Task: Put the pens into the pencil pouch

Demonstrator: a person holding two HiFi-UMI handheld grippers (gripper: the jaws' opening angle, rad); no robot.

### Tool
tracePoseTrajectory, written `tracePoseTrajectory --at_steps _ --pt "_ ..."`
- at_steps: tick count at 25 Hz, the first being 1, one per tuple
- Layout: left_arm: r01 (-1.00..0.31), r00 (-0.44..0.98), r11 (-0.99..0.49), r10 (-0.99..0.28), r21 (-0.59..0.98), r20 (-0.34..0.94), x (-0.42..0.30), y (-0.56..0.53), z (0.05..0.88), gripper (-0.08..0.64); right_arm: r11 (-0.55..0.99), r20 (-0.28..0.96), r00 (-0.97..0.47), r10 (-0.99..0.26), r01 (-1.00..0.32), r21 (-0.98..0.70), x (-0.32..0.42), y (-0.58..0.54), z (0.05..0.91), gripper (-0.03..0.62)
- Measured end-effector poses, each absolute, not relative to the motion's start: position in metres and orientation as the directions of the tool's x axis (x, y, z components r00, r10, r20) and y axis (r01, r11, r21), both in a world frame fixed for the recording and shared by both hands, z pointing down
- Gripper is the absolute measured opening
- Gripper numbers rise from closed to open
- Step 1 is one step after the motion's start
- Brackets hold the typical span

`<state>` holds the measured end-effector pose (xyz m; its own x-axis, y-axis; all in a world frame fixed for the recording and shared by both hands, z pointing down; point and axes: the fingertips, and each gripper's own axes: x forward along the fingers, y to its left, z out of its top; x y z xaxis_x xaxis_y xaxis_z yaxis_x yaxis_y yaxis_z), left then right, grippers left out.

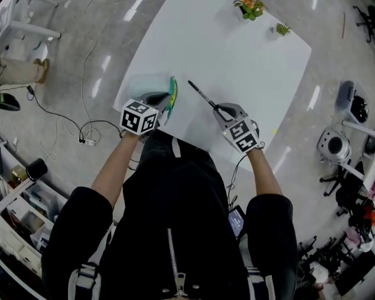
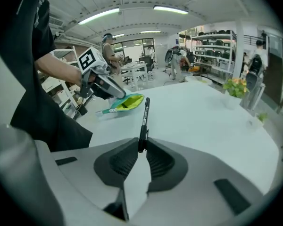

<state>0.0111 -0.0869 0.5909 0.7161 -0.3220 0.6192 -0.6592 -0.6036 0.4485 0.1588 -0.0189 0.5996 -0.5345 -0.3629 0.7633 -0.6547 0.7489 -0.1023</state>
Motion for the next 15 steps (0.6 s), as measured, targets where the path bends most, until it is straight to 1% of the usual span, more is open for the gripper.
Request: tracePoseTrajectory --at_steps 7,15 --pt "-0.656 0.719 -0.607 -0.320 0.449 0.617 0.011 -0.087 0.588 0.035 0.827 0.766 -0.588 -0.258 -0.545 -0.139 0.135 -0.008 0.601 0.063" --pt "-0.648 0.721 -0.623 -0.314 0.439 0.618 0.010 -0.084 0.583 0.035 0.874 0.780 -0.597 -0.189 -0.465 -0.144 0.116 -0.010 0.609 0.063"
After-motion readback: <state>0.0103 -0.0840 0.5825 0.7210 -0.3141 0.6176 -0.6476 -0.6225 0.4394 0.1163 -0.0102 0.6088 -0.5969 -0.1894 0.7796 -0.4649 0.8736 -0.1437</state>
